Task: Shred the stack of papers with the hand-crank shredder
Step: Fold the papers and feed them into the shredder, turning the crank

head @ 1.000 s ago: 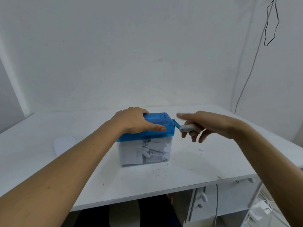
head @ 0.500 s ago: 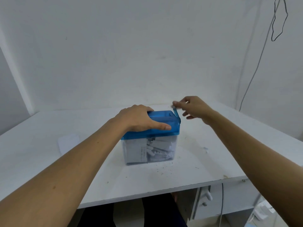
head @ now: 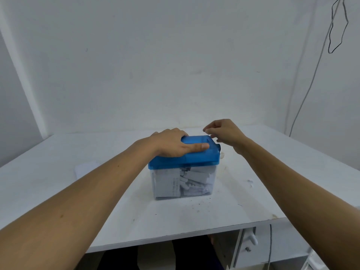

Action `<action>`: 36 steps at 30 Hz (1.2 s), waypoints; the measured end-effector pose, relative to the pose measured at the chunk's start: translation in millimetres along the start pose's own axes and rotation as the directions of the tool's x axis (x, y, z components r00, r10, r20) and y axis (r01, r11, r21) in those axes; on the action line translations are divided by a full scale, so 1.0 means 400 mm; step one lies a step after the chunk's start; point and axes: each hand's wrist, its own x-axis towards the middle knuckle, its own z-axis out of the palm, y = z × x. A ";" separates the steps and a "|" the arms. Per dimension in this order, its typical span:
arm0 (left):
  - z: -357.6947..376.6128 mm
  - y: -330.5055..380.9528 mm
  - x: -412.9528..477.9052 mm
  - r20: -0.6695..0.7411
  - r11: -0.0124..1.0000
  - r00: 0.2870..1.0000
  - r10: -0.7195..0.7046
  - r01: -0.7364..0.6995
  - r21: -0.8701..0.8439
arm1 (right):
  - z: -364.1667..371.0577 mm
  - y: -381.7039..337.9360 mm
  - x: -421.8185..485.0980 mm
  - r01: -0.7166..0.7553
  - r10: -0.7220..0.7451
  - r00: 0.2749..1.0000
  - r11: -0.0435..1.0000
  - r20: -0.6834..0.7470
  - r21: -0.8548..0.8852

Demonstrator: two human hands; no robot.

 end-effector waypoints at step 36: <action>0.179 -0.635 -0.292 -0.346 0.714 0.759 -0.551 0.215 -0.666 | 0.739 -0.222 -0.185 0.293 -0.063 0.910 0.798 0.410 -0.527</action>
